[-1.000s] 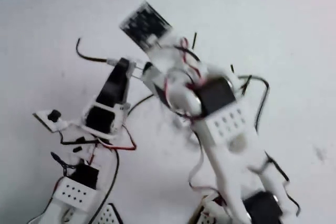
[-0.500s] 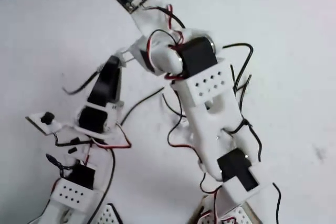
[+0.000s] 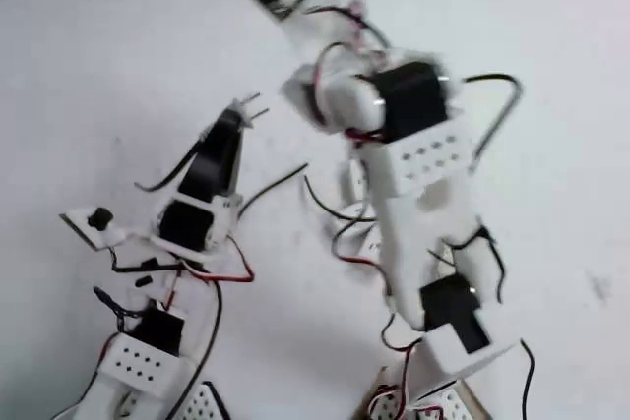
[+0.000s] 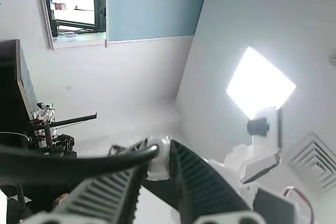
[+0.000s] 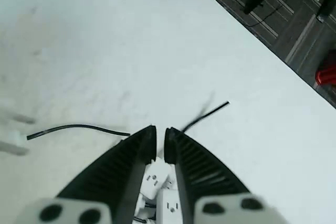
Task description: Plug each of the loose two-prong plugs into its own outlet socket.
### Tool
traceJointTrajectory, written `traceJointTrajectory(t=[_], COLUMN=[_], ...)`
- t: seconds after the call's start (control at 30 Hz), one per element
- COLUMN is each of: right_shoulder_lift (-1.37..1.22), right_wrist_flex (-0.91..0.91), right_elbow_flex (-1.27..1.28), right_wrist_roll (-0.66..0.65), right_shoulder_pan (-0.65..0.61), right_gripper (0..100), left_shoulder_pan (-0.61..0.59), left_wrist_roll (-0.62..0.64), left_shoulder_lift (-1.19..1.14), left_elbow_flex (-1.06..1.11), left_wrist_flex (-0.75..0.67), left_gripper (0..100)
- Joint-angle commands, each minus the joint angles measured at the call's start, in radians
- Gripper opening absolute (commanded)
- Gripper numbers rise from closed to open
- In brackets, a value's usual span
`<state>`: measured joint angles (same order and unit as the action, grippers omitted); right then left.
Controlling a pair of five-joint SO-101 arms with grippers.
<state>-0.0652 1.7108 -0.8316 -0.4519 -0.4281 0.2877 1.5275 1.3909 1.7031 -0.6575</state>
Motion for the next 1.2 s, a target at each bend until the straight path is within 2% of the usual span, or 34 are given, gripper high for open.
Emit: traceJointTrajectory(t=[0.0,0.17,0.33,0.67,1.17], right_shoulder_lift=[0.102,0.171,0.147,0.012,-0.153], right_wrist_flex=[0.008,0.007,-0.035,-0.16,-0.041], right_elbow_flex=[0.08,0.241,0.25,0.218,-0.149], right_wrist_roll=[-0.06,-0.072,-0.071,-0.072,-0.08], right_shoulder_pan=[0.044,-0.065,-0.186,-0.148,-0.143], right_gripper=[4.3,4.3,4.3,4.3,4.3], left_shoulder_pan=[0.015,0.015,0.015,0.016,0.022], left_wrist_roll=[0.006,0.006,0.006,0.006,0.008], left_shoulder_lift=[0.008,0.008,0.008,0.008,0.004], left_elbow_flex=[-0.003,-0.003,-0.003,-0.003,-0.003], left_wrist_flex=[-0.005,-0.003,0.0,0.002,0.003], left_gripper=[2,2,2,2,2])
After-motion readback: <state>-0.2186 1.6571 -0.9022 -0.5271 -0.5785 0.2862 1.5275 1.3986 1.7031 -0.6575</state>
